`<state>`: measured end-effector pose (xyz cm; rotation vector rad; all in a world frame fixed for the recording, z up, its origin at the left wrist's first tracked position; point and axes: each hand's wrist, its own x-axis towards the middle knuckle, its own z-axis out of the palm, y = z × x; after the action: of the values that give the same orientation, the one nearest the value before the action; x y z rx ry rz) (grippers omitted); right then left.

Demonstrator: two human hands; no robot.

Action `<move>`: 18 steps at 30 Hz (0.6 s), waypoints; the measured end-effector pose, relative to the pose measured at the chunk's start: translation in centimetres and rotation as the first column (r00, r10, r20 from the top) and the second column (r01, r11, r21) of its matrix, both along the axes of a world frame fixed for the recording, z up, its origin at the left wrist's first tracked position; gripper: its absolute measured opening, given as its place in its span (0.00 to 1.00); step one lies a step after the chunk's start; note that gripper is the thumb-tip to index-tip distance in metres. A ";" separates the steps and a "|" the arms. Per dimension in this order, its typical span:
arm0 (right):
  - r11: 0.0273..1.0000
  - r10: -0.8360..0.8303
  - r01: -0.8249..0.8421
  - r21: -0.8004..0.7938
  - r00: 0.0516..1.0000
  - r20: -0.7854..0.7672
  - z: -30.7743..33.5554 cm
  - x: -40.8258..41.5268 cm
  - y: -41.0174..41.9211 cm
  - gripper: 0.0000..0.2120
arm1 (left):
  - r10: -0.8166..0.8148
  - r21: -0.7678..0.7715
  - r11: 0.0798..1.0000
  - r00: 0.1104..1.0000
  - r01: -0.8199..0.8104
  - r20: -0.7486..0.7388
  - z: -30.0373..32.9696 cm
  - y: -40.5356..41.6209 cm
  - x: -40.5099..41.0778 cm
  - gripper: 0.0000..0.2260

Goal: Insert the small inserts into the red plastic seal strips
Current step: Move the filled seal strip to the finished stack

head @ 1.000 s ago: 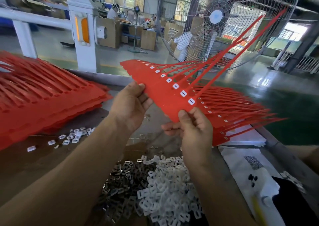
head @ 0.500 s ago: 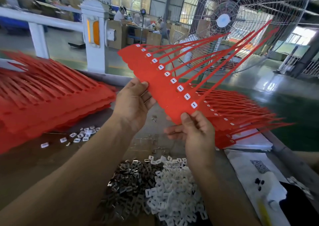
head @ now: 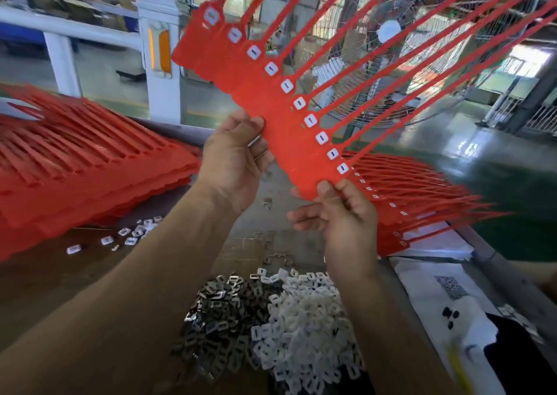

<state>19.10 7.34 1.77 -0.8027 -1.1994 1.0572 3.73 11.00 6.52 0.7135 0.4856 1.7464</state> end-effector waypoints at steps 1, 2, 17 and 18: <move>1.000 0.000 0.000 -0.014 1.000 -0.006 0.0 0.1 0.1 0.08 | 0.012 -0.024 1.000 1.000 -0.012 -0.012 0.0 0.2 0.1 0.12; 0.999 0.000 0.000 -0.033 1.000 -0.016 0.0 0.2 0.2 0.08 | 0.022 -0.042 0.999 0.999 -0.023 -0.025 0.0 0.4 0.2 0.12; 0.920 -0.312 0.269 -0.284 0.942 -0.120 -1.7 5.1 3.8 0.11 | -0.104 -0.417 0.909 0.967 -0.003 -0.234 -1.8 8.8 9.5 0.07; 0.904 -0.337 0.293 -0.310 0.936 -0.099 -1.9 5.4 4.0 0.11 | -0.120 -0.453 0.891 0.967 0.004 -0.226 -2.6 9.3 10.1 0.07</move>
<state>24.49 11.37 -0.10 -1.0866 -0.7596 1.0137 13.86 20.27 3.96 0.6043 0.9937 1.4121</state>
